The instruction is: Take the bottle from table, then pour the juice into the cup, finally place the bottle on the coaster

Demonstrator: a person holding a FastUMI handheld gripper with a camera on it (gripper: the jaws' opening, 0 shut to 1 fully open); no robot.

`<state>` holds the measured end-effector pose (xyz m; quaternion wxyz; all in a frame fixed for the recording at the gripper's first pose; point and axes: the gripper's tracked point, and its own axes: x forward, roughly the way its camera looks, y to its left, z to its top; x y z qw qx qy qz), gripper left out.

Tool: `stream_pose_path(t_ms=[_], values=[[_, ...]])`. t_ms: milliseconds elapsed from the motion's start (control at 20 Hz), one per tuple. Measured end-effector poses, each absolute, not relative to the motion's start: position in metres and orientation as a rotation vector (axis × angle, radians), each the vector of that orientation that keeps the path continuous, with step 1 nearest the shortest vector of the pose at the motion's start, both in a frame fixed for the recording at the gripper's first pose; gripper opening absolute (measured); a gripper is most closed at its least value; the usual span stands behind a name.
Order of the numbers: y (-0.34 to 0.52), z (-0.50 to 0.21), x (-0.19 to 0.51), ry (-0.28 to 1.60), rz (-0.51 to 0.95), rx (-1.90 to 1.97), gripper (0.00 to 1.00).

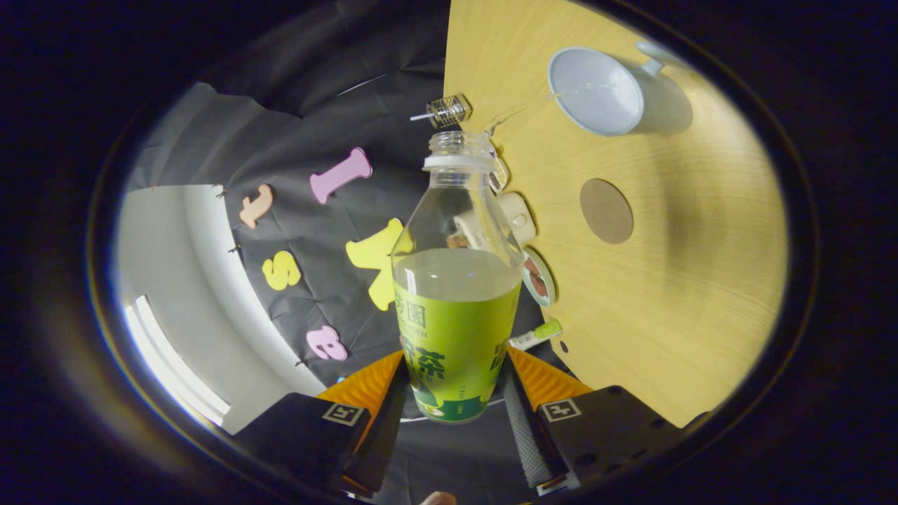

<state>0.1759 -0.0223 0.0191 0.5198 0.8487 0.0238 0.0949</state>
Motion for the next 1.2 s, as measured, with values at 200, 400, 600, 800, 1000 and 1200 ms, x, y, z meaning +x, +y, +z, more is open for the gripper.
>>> stream_pose_path(t_ms=[200, 400, 600, 800, 1000, 1200], values=[[-0.026, 0.027, 0.177, 0.041, 0.238, 2.046, 0.76], [-0.027, 0.031, 0.176, 0.031, 0.247, 2.065, 0.76], [-0.029, 0.036, 0.177, 0.021, 0.256, 2.084, 0.76], [-0.030, 0.038, 0.178, 0.008, 0.256, 2.116, 0.76], [-0.036, 0.043, 0.177, -0.003, 0.262, 2.150, 0.76], [-0.044, 0.045, 0.179, -0.016, 0.264, 2.186, 0.76]])
